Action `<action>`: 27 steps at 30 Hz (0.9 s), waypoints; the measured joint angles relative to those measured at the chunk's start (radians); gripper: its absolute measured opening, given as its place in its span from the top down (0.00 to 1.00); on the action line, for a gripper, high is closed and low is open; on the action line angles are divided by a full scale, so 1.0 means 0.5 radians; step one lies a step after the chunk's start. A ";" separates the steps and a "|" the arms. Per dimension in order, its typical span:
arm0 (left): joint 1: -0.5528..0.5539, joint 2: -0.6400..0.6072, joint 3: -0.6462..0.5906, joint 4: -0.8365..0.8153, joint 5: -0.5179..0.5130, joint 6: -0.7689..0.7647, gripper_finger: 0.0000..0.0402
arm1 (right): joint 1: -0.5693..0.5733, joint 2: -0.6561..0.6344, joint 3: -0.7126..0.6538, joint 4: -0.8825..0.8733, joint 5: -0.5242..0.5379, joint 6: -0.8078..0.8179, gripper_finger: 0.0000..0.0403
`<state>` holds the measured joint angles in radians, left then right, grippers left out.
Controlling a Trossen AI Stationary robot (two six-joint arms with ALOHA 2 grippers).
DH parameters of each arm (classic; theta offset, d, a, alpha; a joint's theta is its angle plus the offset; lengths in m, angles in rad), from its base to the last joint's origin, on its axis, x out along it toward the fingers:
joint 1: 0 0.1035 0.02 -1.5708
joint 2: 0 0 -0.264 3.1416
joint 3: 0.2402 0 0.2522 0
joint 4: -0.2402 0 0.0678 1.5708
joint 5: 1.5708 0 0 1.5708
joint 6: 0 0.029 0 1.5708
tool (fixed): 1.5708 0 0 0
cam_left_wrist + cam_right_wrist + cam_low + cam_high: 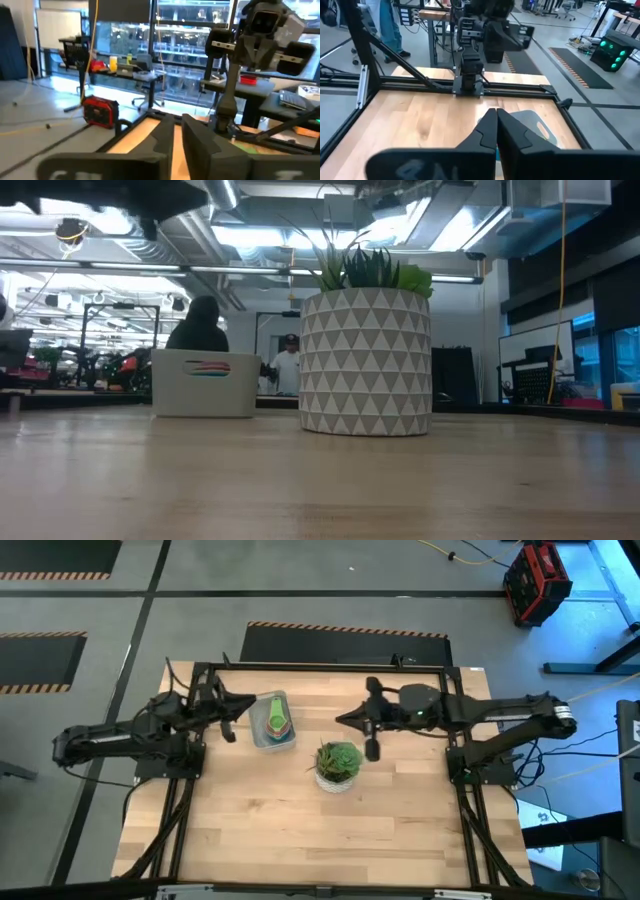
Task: Nest measuring cups in basket
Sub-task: Return to Home Position
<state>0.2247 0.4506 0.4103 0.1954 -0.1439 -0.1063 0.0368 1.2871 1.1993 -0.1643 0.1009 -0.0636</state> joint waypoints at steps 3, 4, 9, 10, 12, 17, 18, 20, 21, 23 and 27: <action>-0.054 -0.139 0.001 -0.166 -0.056 0.127 0.98 | 0.000 -0.130 0.000 -0.179 0.001 -0.050 0.98; -0.068 -0.187 0.001 -0.233 -0.059 0.177 0.99 | 0.000 -0.171 0.000 -0.233 0.003 -0.056 0.97; -0.121 -0.458 0.001 -0.568 -0.056 0.253 0.97 | -0.002 -0.384 -0.025 -0.433 0.003 -0.049 0.94; -0.128 -0.518 0.001 -0.647 -0.056 0.252 0.97 | -0.002 -0.431 -0.058 -0.440 0.002 -0.049 0.93; -0.137 -0.632 0.000 -0.782 -0.041 0.238 0.99 | -0.002 -0.528 -0.143 -0.439 0.002 -0.047 0.93; -0.143 -0.863 -0.068 -0.885 0.056 0.233 0.99 | -0.002 -0.757 -0.411 -0.356 0.003 -0.031 0.93; -0.143 -0.899 -0.089 -0.887 0.079 0.233 0.99 | -0.002 -0.804 -0.468 -0.327 0.003 -0.030 0.93; -0.142 -0.894 -0.125 -0.894 0.140 0.233 0.99 | -0.002 -0.893 -0.582 -0.266 0.000 -0.027 0.93; -0.142 -0.895 -0.145 -0.921 0.166 0.234 0.99 | -0.002 -0.944 -0.636 -0.255 -0.017 -0.023 0.93; -0.143 -0.895 -0.173 -0.895 0.185 0.232 1.00 | -0.002 -1.043 -0.737 -0.220 -0.076 -0.016 0.93; -0.142 -0.894 -0.284 -0.913 0.221 0.178 0.99 | -0.002 -1.258 -0.915 -0.177 -0.173 0.013 0.93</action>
<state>0.1539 0.0036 0.2685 -0.2611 -0.0333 -0.0175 0.0359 0.6578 0.7416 -0.2527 0.0144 -0.0574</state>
